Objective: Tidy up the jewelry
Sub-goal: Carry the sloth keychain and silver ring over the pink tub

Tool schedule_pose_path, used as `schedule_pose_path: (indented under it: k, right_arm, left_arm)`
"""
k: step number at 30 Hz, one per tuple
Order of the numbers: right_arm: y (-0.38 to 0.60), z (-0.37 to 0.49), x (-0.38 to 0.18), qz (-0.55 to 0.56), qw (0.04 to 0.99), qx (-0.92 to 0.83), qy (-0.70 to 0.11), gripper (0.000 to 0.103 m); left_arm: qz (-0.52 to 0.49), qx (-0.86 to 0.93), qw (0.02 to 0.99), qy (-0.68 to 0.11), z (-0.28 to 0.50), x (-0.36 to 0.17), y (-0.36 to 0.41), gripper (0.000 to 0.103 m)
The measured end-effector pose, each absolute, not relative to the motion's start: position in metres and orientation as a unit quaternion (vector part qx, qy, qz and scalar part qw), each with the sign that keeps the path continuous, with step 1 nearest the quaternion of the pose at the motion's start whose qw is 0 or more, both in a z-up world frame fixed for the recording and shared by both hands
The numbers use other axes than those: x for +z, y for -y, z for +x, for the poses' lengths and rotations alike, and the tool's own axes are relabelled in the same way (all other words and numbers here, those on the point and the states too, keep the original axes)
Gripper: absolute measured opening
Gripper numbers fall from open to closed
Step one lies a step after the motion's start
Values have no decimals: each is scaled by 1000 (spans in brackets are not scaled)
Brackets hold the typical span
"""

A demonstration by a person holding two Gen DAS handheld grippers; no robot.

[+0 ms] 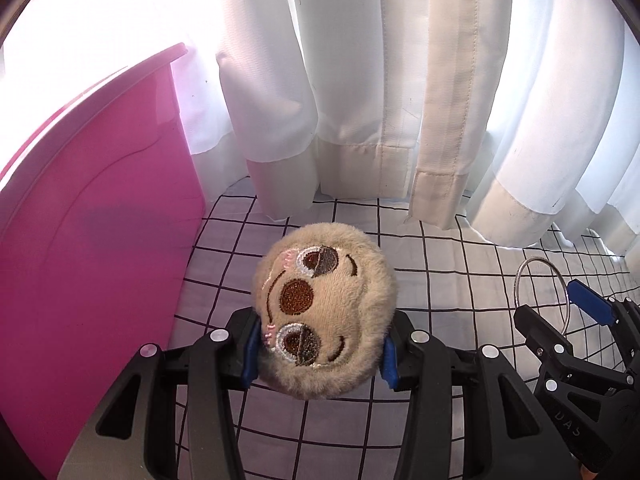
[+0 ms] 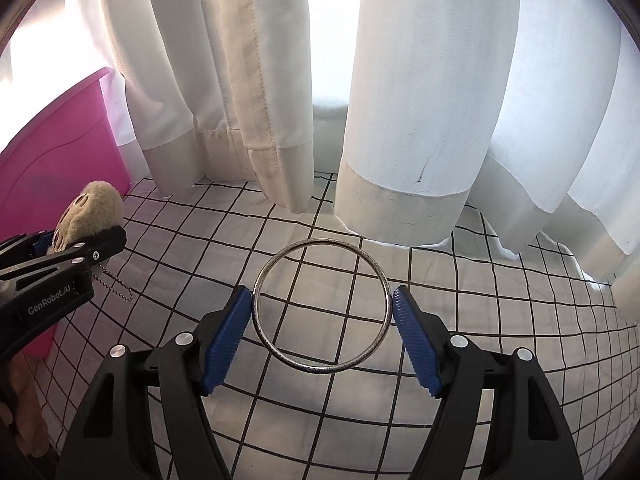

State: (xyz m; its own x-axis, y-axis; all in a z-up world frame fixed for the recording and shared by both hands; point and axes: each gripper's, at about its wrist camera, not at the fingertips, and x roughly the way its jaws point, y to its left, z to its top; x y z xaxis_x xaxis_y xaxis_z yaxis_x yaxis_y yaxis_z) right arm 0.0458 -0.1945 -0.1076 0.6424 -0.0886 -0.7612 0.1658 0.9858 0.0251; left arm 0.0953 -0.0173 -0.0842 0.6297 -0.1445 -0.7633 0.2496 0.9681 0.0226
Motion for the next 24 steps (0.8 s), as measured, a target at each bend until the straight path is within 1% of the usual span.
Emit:
schedule_pose_path:
  k: [12, 24]
  right_arm:
    - [183, 33, -47, 26, 926, -58, -371, 70]
    - [148, 31, 16, 0, 949, -19, -316, 70]
  left_arm:
    - [52, -110, 920, -373, 67, -30, 6, 44]
    - [30, -89, 941, -324, 41, 36, -26, 44]
